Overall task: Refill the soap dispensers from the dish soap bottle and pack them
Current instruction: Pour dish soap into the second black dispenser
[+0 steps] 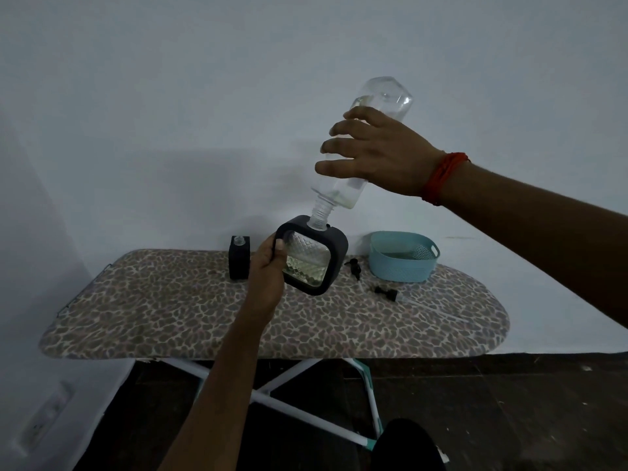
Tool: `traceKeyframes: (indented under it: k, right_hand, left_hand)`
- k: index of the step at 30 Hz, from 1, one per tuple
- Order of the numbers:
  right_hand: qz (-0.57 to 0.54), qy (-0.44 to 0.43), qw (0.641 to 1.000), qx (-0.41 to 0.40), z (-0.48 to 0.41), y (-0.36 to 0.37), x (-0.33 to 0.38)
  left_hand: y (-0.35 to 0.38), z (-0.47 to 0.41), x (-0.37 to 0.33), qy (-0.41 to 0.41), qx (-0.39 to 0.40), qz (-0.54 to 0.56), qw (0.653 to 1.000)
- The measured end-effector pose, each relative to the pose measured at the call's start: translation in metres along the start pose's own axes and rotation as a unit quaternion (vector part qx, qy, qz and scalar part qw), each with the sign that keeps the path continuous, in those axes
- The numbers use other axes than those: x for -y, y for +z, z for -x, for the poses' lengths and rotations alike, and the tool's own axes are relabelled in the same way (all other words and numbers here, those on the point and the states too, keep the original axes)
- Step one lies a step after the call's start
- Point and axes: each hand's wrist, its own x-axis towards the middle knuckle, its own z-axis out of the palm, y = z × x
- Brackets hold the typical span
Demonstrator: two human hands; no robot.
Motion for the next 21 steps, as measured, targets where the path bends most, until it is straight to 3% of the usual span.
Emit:
traceKeyframes:
  k: [8,21]
  right_hand:
    - [0.028,-0.018,0.999,0.005,-0.003,-0.003,-0.003]
    - [0.011,0.022,1.000,-0.005,0.001,-0.015,-0.001]
  left_hand:
    - [0.003,0.000,0.003,-0.007,-0.011,-0.001,1.000]
    - [0.007,0.000,0.004,-0.010,-0.017,0.005,1.000]
